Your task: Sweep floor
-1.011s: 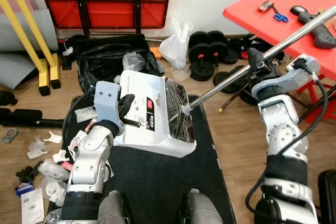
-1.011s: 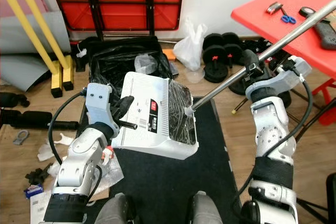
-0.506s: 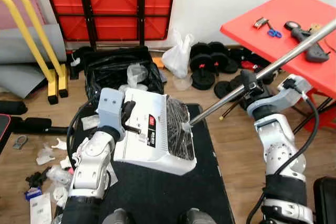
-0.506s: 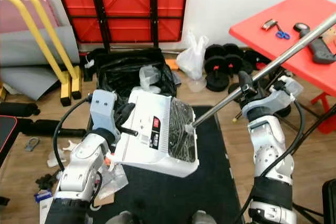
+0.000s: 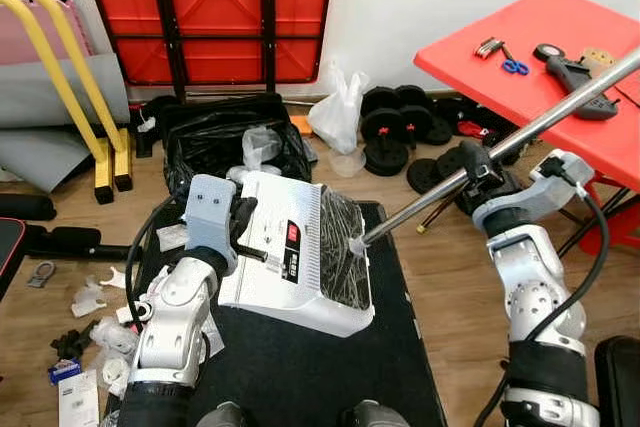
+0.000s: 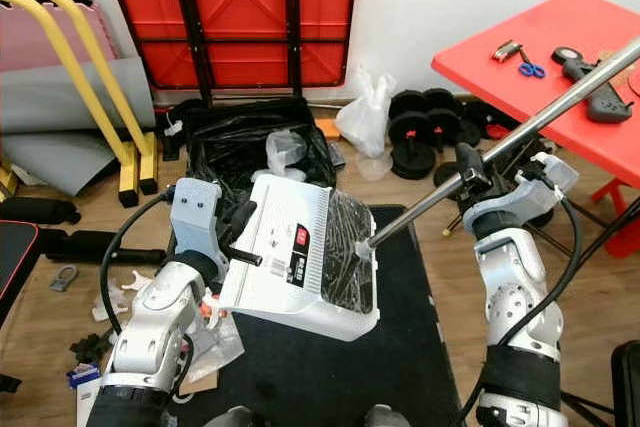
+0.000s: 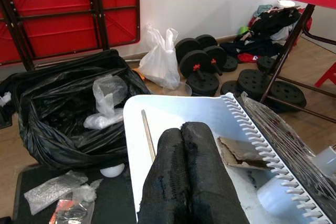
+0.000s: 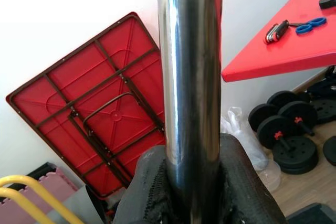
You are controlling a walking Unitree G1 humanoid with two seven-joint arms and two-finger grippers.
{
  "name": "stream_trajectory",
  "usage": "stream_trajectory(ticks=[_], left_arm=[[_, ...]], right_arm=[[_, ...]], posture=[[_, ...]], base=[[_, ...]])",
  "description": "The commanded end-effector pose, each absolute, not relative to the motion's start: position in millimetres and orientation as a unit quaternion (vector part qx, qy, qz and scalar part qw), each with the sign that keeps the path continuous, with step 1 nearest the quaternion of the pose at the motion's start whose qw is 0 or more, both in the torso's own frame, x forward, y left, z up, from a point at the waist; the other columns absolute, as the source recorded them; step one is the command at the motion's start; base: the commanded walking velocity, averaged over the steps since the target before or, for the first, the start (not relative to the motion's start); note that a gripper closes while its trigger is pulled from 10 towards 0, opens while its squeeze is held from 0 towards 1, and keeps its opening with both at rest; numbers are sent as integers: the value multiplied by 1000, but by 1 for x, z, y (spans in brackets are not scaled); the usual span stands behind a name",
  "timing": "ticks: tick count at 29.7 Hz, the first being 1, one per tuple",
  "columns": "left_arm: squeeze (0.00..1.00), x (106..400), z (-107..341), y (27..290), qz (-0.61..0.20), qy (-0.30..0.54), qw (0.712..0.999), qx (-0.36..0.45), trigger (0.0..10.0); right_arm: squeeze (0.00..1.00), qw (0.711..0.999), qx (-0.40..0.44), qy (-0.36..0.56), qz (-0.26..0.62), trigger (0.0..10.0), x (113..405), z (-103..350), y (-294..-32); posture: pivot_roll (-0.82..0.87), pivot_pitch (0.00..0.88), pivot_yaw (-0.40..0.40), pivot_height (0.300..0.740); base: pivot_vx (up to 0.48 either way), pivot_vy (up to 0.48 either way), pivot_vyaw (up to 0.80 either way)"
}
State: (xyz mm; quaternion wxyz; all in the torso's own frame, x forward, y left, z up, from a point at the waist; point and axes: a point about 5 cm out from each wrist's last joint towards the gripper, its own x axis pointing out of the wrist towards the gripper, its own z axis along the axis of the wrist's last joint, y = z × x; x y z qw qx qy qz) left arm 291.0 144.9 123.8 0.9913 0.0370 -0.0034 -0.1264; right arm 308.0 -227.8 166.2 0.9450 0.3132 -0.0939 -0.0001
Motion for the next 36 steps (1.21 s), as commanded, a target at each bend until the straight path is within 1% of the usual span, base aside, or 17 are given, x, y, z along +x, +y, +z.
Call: stream_trajectory(ticks=[1,15,18,20,21,23,33,36], left_arm=[[0,289,123,145,-112,-4,993,29,10000],[0,286,122,145,-131,3,991,17,10000],[0,283,120,145,-132,7,991,20,10000],[0,283,120,145,-132,8,991,19,10000],[0,283,120,145,-132,8,991,19,10000],[0,283,120,145,-133,7,991,19,10000],[0,282,121,144,-139,8,990,21,10000],[0,282,121,143,-142,9,990,23,10000]], right_arm=[[0,942,312,-128,4,10000,305,181,-231],[0,944,312,-110,-21,10000,305,172,-231],[0,949,295,-114,-16,10000,303,173,-231],[0,948,296,-114,-17,10000,303,173,-231],[0,944,309,-114,-19,10000,304,172,-231],[0,944,311,-105,-34,10000,305,170,-233],[0,943,313,-105,-39,10000,305,170,-234],[0,950,290,-113,-26,10000,304,173,-232]], posture=[[-128,50,-122,740],[-128,56,-117,740],[-122,61,-121,740],[-122,61,-122,740],[-122,62,-122,740],[-122,62,-122,740],[-121,63,-122,740],[-121,63,-122,740]], base=[[0,0,0],[0,0,0],[0,0,781],[0,0,756],[0,0,0],[251,0,0],[269,0,0],[285,0,260]])
